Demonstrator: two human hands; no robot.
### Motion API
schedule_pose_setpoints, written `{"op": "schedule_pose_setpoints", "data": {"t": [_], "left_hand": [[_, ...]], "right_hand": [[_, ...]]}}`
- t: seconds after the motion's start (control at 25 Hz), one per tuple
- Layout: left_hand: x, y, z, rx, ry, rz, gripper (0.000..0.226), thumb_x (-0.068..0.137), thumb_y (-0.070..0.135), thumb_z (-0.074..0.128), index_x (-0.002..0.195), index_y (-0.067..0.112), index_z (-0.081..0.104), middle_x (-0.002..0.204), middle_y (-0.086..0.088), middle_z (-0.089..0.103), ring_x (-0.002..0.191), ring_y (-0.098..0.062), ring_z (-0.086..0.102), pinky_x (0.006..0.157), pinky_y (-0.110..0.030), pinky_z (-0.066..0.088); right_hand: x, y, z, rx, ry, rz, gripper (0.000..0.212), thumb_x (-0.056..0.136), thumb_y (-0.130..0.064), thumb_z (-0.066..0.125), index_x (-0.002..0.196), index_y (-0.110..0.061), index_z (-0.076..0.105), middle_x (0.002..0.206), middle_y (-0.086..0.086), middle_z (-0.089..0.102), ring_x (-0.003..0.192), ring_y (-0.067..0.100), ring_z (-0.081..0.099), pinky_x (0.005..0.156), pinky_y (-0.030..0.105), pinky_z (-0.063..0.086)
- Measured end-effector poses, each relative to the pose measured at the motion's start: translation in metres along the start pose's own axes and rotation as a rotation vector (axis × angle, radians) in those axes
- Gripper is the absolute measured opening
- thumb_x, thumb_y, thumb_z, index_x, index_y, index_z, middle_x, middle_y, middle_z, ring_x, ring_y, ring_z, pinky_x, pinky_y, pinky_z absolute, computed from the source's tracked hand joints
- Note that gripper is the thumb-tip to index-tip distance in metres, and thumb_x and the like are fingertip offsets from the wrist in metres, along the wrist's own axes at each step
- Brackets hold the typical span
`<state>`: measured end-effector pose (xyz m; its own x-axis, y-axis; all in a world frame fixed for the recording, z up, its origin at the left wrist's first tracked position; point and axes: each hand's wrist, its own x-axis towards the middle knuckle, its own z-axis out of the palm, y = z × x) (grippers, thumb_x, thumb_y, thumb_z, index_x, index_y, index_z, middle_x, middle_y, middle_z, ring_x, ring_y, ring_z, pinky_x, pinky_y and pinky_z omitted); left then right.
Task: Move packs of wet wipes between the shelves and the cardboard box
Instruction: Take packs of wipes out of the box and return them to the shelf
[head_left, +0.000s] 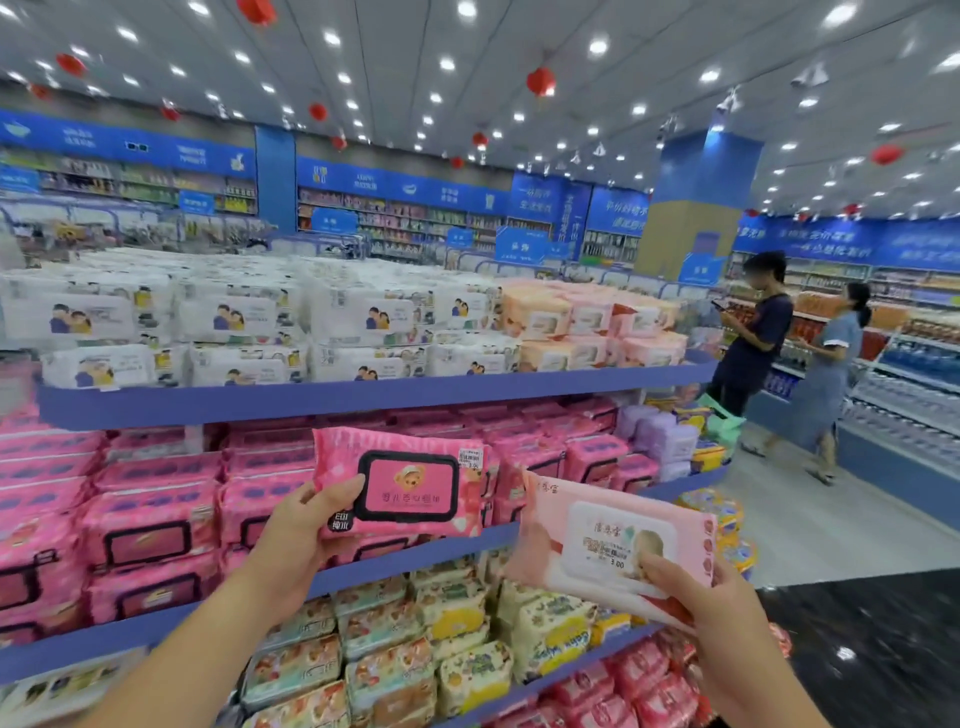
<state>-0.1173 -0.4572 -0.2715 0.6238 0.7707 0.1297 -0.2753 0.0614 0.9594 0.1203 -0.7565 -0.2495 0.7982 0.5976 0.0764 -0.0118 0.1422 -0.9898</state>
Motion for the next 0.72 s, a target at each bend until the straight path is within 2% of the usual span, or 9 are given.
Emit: {"op": "schedule_pose_setpoints", "data": {"t": [0.04,0.12,0.16,0.2,0.28,0.36,0.44,0.56,0.72], "left_hand": [[0.016,-0.01,0.019,-0.008,-0.006,-0.01,0.1,0.045,0.058,0.089,0.123,0.001,0.063,0.115,-0.015,0.075,0.095,-0.028,0.074,0.066,-0.031,0.062],[0.054,-0.028,0.059,-0.02,-0.032,-0.022,0.105,0.041,0.06,0.091,0.122,0.0,0.062,0.113,-0.018,0.075,0.098,-0.033,0.073,0.08,-0.038,0.059],[0.074,-0.039,0.08,-0.016,-0.05,-0.027,0.104,0.041,0.062,0.092,0.121,0.001,0.065,0.111,-0.016,0.076,0.099,-0.033,0.073,0.081,-0.038,0.058],[0.097,-0.05,0.104,-0.023,-0.075,-0.034,0.096,0.046,0.06,0.092,0.12,0.003,0.066,0.11,-0.014,0.077,0.1,-0.032,0.073,0.079,-0.036,0.058],[0.143,-0.071,0.148,-0.048,-0.106,-0.055,0.07,0.066,0.044,0.085,0.12,0.004,0.067,0.111,-0.013,0.077,0.101,-0.034,0.074,0.079,-0.039,0.059],[0.195,-0.091,0.191,-0.044,-0.115,-0.065,0.06,0.069,0.036,0.084,0.118,0.006,0.067,0.108,-0.012,0.078,0.095,-0.032,0.076,0.085,-0.043,0.06],[0.251,-0.108,0.237,-0.01,-0.144,-0.076,0.064,0.066,0.038,0.084,0.118,0.006,0.066,0.107,-0.011,0.078,0.098,-0.032,0.075,0.087,-0.045,0.059],[0.313,-0.127,0.304,0.067,-0.183,-0.071,0.052,0.069,0.034,0.087,0.113,0.012,0.07,0.104,-0.006,0.079,0.098,-0.025,0.075,0.084,-0.038,0.056],[0.387,-0.167,0.382,0.169,-0.147,-0.092,0.049,0.066,0.031,0.09,0.109,0.014,0.072,0.1,-0.005,0.08,0.09,-0.022,0.077,0.076,-0.033,0.058]], "right_hand": [[0.014,0.0,-0.014,-0.009,0.03,-0.003,0.071,0.048,-0.034,0.096,0.109,-0.009,0.073,0.096,0.011,0.079,0.083,0.027,0.077,0.071,0.036,0.058],[0.049,0.001,-0.045,-0.02,0.094,0.02,0.048,0.064,-0.021,0.09,0.107,-0.006,0.074,0.088,0.01,0.079,0.065,0.019,0.075,0.051,0.025,0.055],[0.069,0.006,-0.062,-0.021,0.112,0.036,0.048,0.065,-0.018,0.088,0.108,-0.005,0.073,0.088,0.012,0.079,0.059,0.019,0.073,0.046,0.024,0.053],[0.094,0.012,-0.083,-0.026,0.118,0.04,0.056,0.06,-0.022,0.091,0.11,-0.006,0.073,0.09,0.014,0.078,0.059,0.019,0.072,0.047,0.027,0.054],[0.14,0.019,-0.12,-0.049,0.164,0.052,0.074,0.045,-0.038,0.096,0.111,-0.012,0.074,0.099,0.012,0.078,0.079,0.027,0.076,0.072,0.043,0.061],[0.186,0.019,-0.155,-0.039,0.228,0.044,0.08,0.04,-0.037,0.099,0.113,-0.013,0.073,0.102,0.011,0.078,0.094,0.033,0.076,0.092,0.053,0.057],[0.234,0.019,-0.192,-0.044,0.28,0.031,0.088,0.034,-0.039,0.098,0.114,-0.01,0.072,0.102,0.012,0.078,0.096,0.035,0.075,0.094,0.054,0.055],[0.299,0.019,-0.241,-0.069,0.328,0.034,0.103,0.02,-0.057,0.098,0.11,-0.012,0.072,0.101,0.011,0.079,0.095,0.034,0.075,0.093,0.056,0.056],[0.394,0.032,-0.302,-0.063,0.331,0.085,0.104,0.018,-0.062,0.096,0.105,-0.011,0.074,0.099,0.011,0.079,0.095,0.035,0.075,0.095,0.059,0.055]]}}
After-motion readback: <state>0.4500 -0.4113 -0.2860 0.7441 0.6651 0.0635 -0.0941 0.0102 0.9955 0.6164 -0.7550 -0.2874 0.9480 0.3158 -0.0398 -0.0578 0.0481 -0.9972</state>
